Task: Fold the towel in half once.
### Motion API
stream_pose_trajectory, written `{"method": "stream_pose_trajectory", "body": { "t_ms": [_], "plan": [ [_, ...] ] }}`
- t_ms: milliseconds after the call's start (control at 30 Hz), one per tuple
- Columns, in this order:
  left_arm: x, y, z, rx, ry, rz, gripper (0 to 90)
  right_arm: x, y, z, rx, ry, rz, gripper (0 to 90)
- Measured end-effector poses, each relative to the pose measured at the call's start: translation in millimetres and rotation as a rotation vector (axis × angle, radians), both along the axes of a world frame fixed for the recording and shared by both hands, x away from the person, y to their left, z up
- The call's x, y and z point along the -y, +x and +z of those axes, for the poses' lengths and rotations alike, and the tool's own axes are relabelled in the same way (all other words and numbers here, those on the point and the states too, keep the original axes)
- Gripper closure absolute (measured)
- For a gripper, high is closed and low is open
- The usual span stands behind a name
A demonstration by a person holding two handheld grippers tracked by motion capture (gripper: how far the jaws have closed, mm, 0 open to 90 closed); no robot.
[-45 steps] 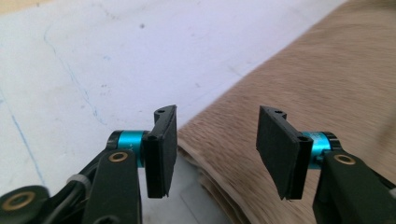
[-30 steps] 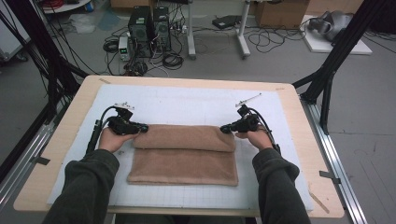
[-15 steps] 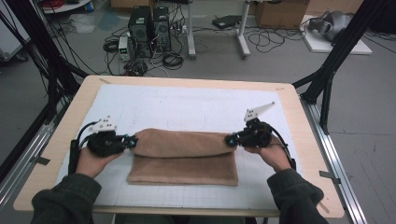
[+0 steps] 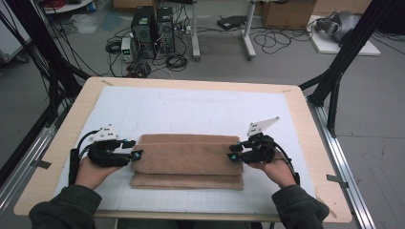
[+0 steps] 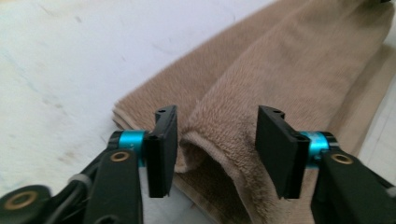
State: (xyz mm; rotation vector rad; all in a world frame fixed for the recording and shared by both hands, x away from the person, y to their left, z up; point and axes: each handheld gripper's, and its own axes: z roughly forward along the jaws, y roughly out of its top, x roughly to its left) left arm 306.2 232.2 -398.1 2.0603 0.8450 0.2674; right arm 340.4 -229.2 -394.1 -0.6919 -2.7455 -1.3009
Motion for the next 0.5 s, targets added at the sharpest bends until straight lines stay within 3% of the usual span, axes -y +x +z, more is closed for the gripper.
{"method": "stream_pose_trajectory", "body": {
  "t_ms": [67, 167, 233, 400, 500],
  "plan": [
    [5.6, 1.0, -10.2, -0.026, 0.040, -0.022, 62.0, -6.0, 0.5, -11.7, -0.006, -0.049, 0.005, 60.8],
    [9.5, -0.6, -25.2, -0.064, 0.073, -0.049, 77.8, -11.9, -1.8, -27.3, -0.015, -0.095, 0.038, 80.8],
    [10.2, -4.7, -24.1, -0.045, 0.087, -0.055, 80.3, -13.4, -4.7, -33.3, -0.028, -0.090, 0.064, 88.4],
    [-1.0, -22.0, -8.3, -0.015, 0.036, -0.067, 75.9, -7.2, -15.9, -19.4, -0.019, -0.033, 0.091, 89.0],
    [-9.3, -33.0, 0.9, 0.009, 0.014, -0.055, 60.2, -2.9, -28.0, -8.5, -0.008, 0.011, 0.125, 88.8]
  ]
}}
